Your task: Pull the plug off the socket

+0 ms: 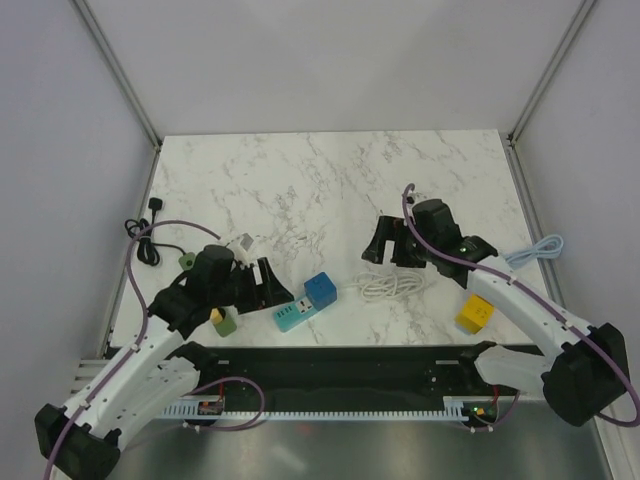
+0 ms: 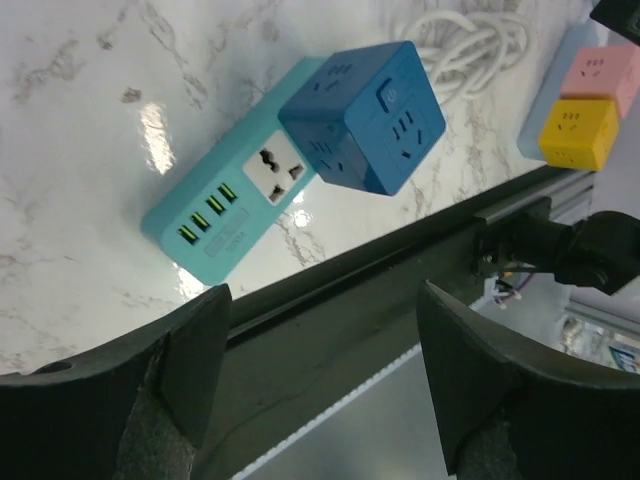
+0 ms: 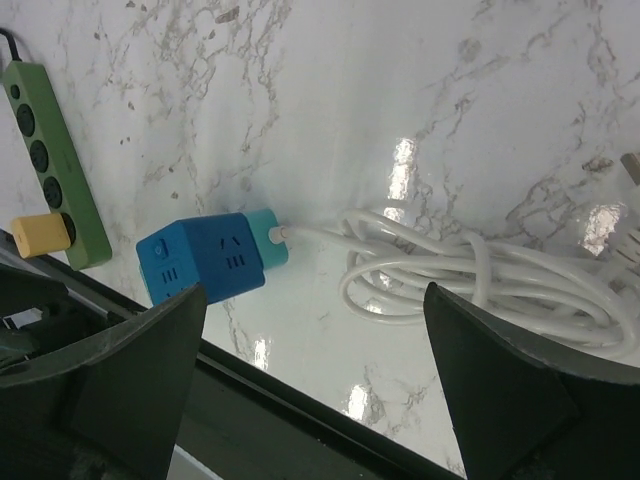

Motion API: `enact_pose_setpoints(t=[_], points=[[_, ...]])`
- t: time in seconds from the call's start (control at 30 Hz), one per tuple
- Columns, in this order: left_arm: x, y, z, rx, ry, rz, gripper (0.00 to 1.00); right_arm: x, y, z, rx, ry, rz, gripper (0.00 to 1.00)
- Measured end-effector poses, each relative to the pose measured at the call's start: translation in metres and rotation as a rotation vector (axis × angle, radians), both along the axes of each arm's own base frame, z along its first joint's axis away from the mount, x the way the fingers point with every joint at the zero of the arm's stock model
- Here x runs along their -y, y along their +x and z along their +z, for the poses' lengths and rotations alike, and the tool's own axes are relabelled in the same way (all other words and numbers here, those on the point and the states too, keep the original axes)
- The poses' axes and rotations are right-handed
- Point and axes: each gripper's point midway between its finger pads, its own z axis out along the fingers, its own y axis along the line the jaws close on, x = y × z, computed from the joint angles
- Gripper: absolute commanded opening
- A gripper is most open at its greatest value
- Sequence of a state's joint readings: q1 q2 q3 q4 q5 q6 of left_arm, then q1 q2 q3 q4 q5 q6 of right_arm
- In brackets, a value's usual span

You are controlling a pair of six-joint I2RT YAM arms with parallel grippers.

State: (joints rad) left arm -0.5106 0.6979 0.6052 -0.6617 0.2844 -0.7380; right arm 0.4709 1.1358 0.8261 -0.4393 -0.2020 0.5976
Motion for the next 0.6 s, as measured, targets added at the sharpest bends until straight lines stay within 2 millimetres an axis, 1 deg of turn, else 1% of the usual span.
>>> enact_pose_setpoints(t=[0.07,0.13,0.17,0.23,0.27,0.33,0.37,0.4,0.43,0.5,0.6], points=[[0.008,-0.001,0.001,-0.008,-0.041,-0.021,0.75,-0.012,0.001,0.005,0.015,-0.020,0.022,0.98],[0.016,0.002,0.005,-0.006,-0.078,-0.040,0.72,-0.024,-0.001,0.004,0.013,-0.052,0.053,0.98],[0.020,0.003,0.006,-0.005,-0.093,-0.050,0.65,-0.031,-0.004,0.003,0.004,-0.071,0.072,0.98],[0.025,0.006,0.007,-0.010,-0.112,-0.067,0.55,-0.042,-0.010,0.001,-0.008,-0.108,0.107,0.98],[0.028,0.007,0.006,-0.016,-0.117,-0.071,0.41,-0.048,-0.014,0.001,-0.010,-0.125,0.130,0.98],[0.032,0.009,0.004,-0.035,-0.129,-0.070,0.22,-0.060,-0.020,0.005,0.007,-0.151,0.170,0.98],[0.034,0.010,0.003,-0.042,-0.139,-0.068,0.09,-0.066,-0.023,0.009,0.021,-0.159,0.189,0.98],[0.035,0.012,0.000,-0.046,-0.148,-0.065,0.04,-0.074,-0.027,0.013,0.038,-0.161,0.213,0.98],[0.035,0.012,-0.004,-0.050,-0.149,-0.060,0.02,-0.080,-0.029,0.016,0.050,-0.163,0.227,0.98],[0.035,0.011,-0.015,-0.070,-0.147,-0.047,0.02,-0.097,-0.035,0.022,0.075,-0.171,0.268,0.98],[0.032,0.011,-0.030,-0.097,-0.135,-0.018,0.02,-0.124,-0.043,0.019,0.092,-0.209,0.330,0.98]])
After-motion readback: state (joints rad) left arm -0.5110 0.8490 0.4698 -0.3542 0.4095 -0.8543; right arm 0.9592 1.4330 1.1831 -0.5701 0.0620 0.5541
